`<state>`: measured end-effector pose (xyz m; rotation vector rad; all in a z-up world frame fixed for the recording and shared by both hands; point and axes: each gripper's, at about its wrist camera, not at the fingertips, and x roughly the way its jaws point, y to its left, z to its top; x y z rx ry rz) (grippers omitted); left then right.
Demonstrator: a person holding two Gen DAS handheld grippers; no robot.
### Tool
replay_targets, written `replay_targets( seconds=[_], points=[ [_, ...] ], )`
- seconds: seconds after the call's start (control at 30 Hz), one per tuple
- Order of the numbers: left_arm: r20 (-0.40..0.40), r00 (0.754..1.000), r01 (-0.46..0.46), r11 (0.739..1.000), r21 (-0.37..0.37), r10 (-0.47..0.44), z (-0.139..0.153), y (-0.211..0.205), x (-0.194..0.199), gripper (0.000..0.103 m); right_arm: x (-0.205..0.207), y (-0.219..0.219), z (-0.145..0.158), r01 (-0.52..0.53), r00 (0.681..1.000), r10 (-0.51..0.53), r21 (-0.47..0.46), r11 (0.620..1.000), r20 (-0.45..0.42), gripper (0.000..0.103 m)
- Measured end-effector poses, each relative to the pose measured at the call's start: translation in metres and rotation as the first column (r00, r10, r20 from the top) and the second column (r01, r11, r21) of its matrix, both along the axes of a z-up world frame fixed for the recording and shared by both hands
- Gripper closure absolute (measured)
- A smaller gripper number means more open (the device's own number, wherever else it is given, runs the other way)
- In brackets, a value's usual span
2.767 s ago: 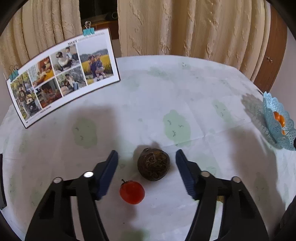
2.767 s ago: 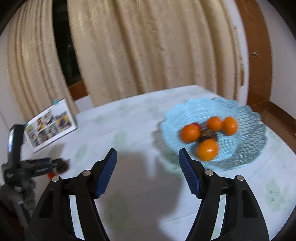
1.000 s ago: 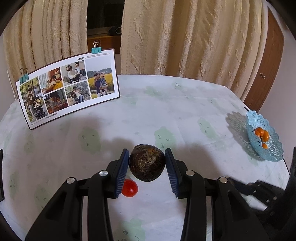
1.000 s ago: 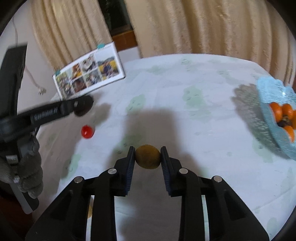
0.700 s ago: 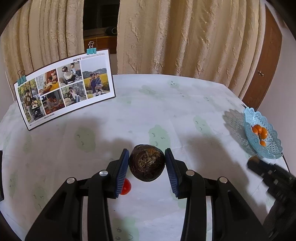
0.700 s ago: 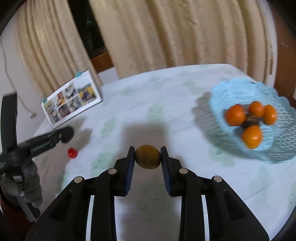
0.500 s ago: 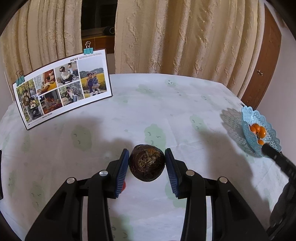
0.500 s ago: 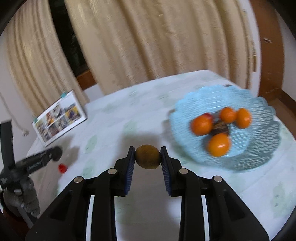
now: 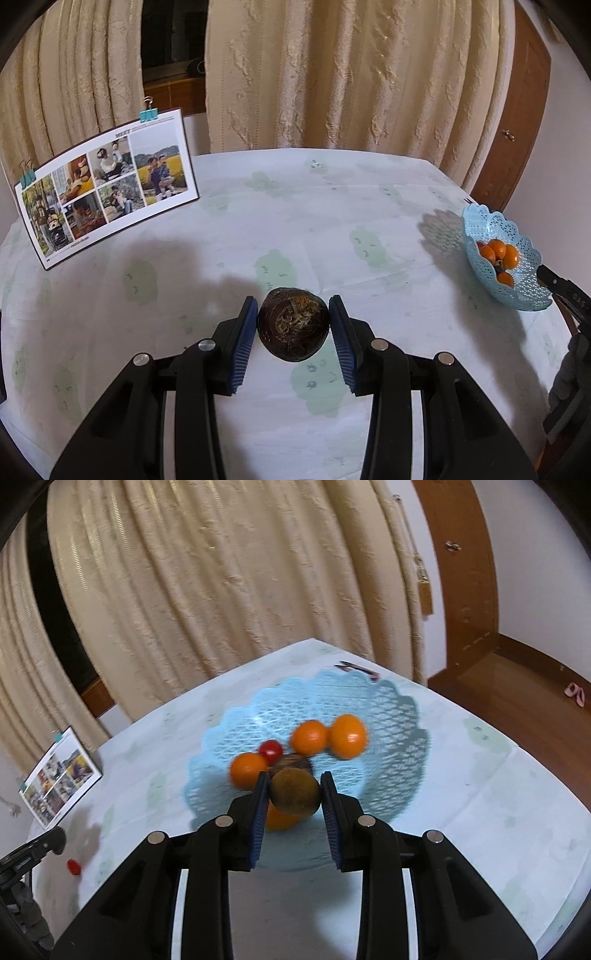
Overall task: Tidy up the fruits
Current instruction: 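Carry the small yellow fruit into the blue basket and open the right gripper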
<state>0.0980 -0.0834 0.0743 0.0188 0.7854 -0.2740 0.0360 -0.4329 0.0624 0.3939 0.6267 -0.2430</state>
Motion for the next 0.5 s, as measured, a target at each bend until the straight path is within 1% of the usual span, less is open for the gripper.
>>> replay_targets(
  seconds=[0.1,0.13,0.17,0.23,0.4,0.5],
  points=[
    [0.001,1.000,0.012,1.000,0.008,-0.012,0.002,-0.009,-0.002,0.063,-0.002,-0.007,-0.004,0.021,1.000,-0.021,-0.005,1.000,0.001,0.073],
    [0.001,1.000,0.017,1.000,0.010,-0.017,0.003,-0.012,-0.002,0.063,-0.004,-0.010,-0.005,0.031,1.000,-0.031,0.001,1.000,0.005,0.071],
    [0.001,1.000,0.021,1.000,0.012,-0.021,0.004,-0.016,-0.003,0.063,-0.005,-0.012,-0.006,0.040,0.999,-0.040,0.007,0.999,0.011,0.065],
    [0.002,0.999,0.033,0.999,0.018,-0.033,0.005,-0.023,-0.004,0.063,-0.009,-0.018,-0.007,0.063,0.998,-0.063,0.011,0.998,0.029,0.060],
    [0.007,0.997,0.072,0.997,0.029,-0.072,0.010,-0.044,-0.009,0.063,-0.023,-0.027,-0.004,0.122,0.989,-0.121,-0.009,0.992,0.079,0.060],
    [0.005,0.994,0.108,0.994,0.033,-0.108,0.012,-0.063,-0.011,0.063,-0.033,-0.028,-0.001,0.169,0.980,-0.162,-0.051,0.984,0.117,0.054]
  ],
)
